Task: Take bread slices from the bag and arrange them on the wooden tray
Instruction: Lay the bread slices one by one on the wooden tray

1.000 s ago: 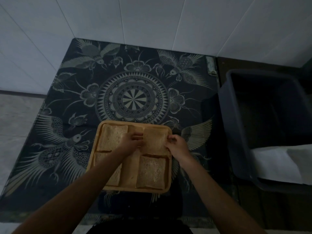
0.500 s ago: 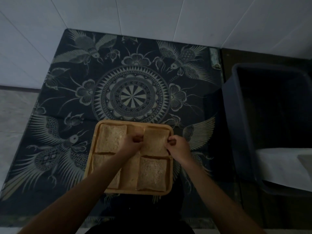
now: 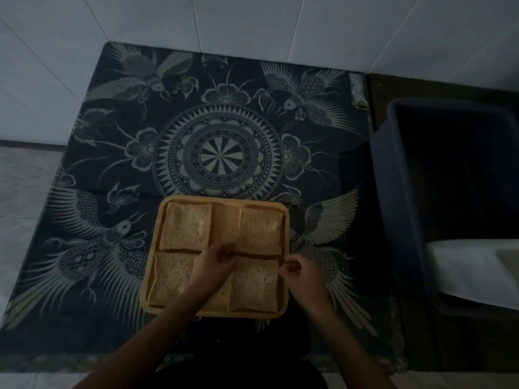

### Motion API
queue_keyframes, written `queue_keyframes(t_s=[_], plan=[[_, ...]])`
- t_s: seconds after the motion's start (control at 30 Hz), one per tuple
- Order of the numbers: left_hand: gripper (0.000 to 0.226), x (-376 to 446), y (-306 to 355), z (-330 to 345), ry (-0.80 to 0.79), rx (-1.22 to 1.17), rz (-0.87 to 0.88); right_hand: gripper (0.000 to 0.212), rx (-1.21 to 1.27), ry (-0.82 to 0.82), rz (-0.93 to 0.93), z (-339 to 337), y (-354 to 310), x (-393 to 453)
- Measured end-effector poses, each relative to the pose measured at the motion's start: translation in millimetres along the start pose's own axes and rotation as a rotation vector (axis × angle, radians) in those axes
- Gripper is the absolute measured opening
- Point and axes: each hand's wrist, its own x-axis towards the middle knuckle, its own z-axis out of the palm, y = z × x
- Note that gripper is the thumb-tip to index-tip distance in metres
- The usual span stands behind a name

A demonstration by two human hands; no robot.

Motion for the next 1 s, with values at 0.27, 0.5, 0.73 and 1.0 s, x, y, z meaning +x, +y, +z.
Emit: queue_keyframes(t_s=[0.27,0.5,0.73,1.0], plan=[[0.039,-6,-1,5,0.014,-0.016,-0.005,0.03,0.073,0.011,0.048,13,-2,-12],[0.041,-8,-6,6,0.005,-0.032,0.015,0.044,0.025,0.019,-0.031,10,-13,-13],[0.041,-8,-8,5,-0.013,-0.025,0.028,0.046,0.047,-0.032,-0.02,7,-14,-12],[0.034,-8,-5,-30,0.011,-0.024,0.081,0.041,-0.064,0.06,-0.11,9,-22,-18]])
